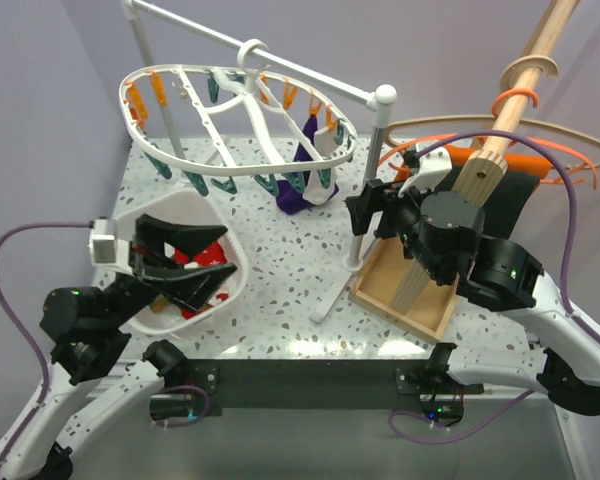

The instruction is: Remove the socks clipped to the hanger

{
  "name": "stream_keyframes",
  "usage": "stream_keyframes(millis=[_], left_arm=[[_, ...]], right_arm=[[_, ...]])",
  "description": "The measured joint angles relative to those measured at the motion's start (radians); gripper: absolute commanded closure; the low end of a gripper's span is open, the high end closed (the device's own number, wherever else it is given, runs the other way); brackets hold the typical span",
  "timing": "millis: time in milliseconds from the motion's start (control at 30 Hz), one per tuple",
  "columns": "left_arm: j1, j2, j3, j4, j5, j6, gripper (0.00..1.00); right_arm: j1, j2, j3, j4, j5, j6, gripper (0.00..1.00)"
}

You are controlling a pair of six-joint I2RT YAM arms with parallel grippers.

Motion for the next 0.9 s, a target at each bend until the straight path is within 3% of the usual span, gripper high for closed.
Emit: stream_keyframes(millis=[167, 400, 667, 900], left_arm=[[0.000, 0.127, 0.197, 0.040, -0.133, 0.044, 0.15], [0.000, 0.248, 0.210, 0.056, -0.360, 0.101, 0.19], [0.000, 0.359, 0.253, 0.043, -0.556, 0.135, 0.39], [0.000, 0.391, 0.308, 0.047, -0.658, 0.198, 0.37]], right_arm=[[0.000, 0.001, -0.004, 0.002, -0.010, 0.001, 0.22], [0.000, 0.001, -0.004, 0.001, -0.026, 0.003, 0.21], [0.000, 0.001, -0.005, 0.001, -0.028, 0.004, 0.22], [0.000, 0.001, -0.007, 0.002, -0.040, 0.004, 0.21]])
